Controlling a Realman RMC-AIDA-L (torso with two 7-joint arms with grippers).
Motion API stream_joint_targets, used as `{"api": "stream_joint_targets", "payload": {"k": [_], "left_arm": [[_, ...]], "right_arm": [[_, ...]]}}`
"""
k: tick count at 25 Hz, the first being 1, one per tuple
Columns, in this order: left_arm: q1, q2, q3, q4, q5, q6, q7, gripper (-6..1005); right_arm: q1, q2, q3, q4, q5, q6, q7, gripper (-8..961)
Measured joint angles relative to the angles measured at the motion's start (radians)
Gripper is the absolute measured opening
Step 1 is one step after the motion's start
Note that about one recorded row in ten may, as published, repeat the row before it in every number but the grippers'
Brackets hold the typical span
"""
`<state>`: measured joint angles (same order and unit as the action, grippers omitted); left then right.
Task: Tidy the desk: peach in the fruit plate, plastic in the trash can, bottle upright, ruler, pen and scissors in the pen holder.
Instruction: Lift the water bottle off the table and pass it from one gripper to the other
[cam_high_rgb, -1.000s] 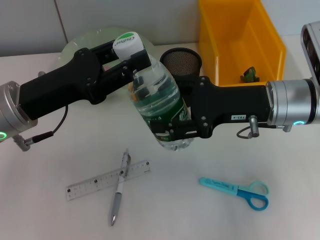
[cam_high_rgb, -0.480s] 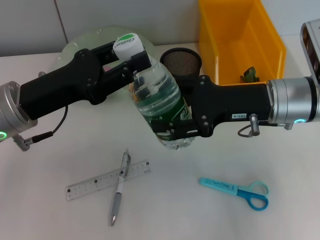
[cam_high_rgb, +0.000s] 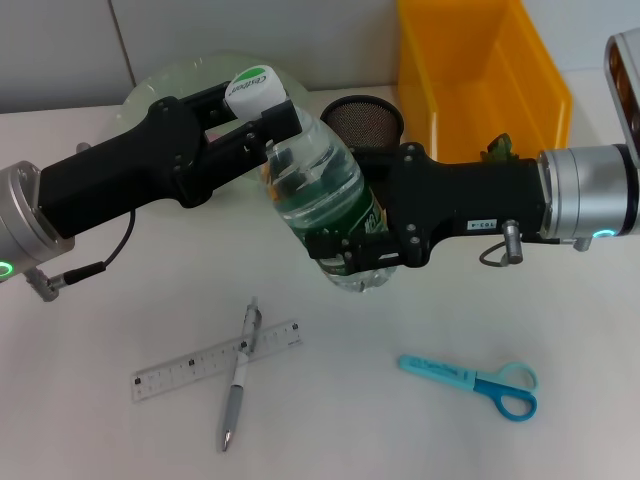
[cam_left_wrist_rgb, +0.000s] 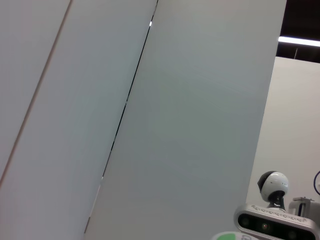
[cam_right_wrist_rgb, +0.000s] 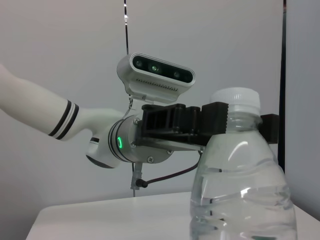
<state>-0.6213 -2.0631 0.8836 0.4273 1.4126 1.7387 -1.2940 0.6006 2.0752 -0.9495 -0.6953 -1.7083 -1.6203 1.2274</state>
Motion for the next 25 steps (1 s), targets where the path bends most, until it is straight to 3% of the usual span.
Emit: {"api": "stream_joint_targets", "payload": {"k": [25], "left_arm": [[-0.011,-0.005,-0.002,-0.004,-0.008,0.000,0.000,444]], "right_arm": [[0.006,0.007,-0.038,0.010,-0.006,0.050,-0.002,769]]}}
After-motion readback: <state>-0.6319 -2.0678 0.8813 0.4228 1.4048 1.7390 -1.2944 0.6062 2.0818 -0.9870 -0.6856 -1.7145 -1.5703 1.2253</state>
